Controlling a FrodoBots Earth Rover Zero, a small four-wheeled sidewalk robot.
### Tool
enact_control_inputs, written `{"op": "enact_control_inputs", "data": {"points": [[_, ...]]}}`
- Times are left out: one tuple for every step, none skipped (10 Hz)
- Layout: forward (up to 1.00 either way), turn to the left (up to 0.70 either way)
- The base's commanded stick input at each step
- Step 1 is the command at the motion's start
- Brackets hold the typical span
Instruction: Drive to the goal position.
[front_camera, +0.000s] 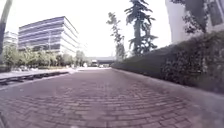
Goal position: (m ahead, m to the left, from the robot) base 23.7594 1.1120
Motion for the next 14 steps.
{"op": "enact_control_inputs", "data": {"points": [[0.70, 0.00], [0.70, 0.00], [0.70, 0.00], [0.70, 0.00], [0.70, 0.00], [0.70, 0.00], [0.70, 0.00], [0.70, 0.00], [0.70, 0.00], [0.70, 0.00], [0.70, 0.00], [0.70, 0.00], [0.70, 0.00], [0.70, 0.00]]}}
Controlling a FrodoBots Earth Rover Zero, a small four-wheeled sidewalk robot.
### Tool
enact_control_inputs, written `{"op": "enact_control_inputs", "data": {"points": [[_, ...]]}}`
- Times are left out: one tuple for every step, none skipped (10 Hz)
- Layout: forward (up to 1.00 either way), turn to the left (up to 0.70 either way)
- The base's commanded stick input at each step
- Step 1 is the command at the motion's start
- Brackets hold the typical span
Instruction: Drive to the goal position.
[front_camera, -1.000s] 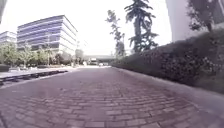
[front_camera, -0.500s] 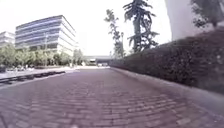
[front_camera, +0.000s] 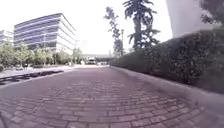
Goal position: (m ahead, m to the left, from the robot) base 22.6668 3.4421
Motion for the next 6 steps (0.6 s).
{"op": "enact_control_inputs", "data": {"points": [[0.70, 0.00], [0.70, 0.00], [0.70, 0.00], [0.70, 0.00], [0.70, 0.00], [0.70, 0.00]]}}
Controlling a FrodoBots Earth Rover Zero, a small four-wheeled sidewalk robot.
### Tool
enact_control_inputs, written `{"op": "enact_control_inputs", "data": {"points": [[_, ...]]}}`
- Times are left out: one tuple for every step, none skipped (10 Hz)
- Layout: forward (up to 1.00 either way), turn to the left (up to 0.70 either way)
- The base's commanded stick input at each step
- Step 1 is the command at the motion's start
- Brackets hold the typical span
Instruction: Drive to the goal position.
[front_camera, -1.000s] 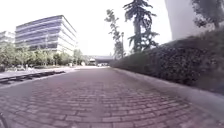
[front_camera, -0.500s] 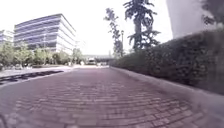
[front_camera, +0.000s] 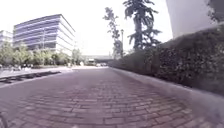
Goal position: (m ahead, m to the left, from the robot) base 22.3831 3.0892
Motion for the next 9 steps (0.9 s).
{"op": "enact_control_inputs", "data": {"points": [[0.70, 0.00], [0.70, 0.00], [0.70, 0.00], [0.70, 0.00], [0.70, 0.00], [0.70, 0.00], [0.70, 0.00], [0.70, 0.00], [0.70, 0.00]]}}
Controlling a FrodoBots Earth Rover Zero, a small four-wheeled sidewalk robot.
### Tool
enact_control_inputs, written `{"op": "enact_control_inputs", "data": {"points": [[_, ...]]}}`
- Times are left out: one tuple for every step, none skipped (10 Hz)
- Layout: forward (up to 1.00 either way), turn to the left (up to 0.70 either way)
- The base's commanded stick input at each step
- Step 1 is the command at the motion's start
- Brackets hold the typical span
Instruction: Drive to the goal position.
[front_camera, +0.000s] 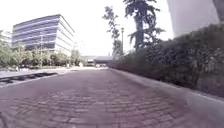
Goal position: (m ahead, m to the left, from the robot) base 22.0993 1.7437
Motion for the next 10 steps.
{"op": "enact_control_inputs", "data": {"points": [[0.70, 0.00], [0.70, 0.00], [0.70, 0.00], [0.70, 0.00], [0.70, 0.00], [0.70, 0.00], [0.70, 0.00], [0.70, 0.00], [0.70, 0.00], [0.70, 0.00]]}}
